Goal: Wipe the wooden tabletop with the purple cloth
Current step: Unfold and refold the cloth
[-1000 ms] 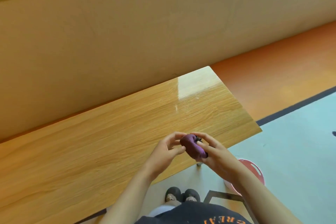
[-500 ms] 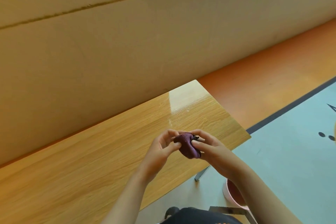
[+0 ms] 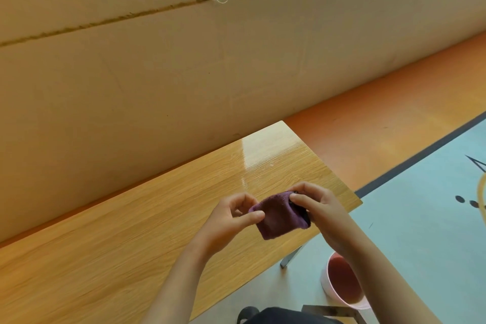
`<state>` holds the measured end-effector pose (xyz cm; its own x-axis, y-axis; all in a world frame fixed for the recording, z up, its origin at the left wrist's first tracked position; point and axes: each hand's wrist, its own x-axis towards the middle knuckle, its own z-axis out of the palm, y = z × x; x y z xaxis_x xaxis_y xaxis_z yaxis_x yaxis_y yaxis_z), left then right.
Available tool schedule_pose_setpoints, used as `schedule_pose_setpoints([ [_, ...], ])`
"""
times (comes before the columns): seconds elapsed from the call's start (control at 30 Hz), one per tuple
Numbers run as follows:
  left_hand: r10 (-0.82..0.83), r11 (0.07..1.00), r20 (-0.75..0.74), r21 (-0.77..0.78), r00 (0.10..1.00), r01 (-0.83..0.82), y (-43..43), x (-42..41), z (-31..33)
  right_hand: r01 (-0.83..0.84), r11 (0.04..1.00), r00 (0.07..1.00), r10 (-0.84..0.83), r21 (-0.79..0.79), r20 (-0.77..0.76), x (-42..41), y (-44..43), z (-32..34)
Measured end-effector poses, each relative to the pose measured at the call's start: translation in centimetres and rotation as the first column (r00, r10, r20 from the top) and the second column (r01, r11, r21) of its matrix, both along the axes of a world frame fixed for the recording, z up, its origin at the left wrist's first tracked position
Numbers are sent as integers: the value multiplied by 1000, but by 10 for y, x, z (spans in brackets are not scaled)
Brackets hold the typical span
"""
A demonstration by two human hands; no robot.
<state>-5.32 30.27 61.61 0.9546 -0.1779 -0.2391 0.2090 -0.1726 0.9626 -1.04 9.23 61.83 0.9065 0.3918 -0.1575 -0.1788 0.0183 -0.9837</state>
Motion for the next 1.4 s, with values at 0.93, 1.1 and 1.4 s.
schedule_pose_setpoints([
  [0.93, 14, 991, 393, 120, 920, -66, -3, -13, 39, -65, 951, 899, 186, -301, 396, -20, 2, 23],
  [1.1, -73, 992, 417, 126, 906, 22, -4, -12, 39, -39, 946, 876, 187, -320, 445, -22, 3, 25],
  [1.4, -30, 1000, 253, 16, 967, 26, -4, -5, 34, -78, 929, 890, 229, -362, 395, -26, 2, 29],
])
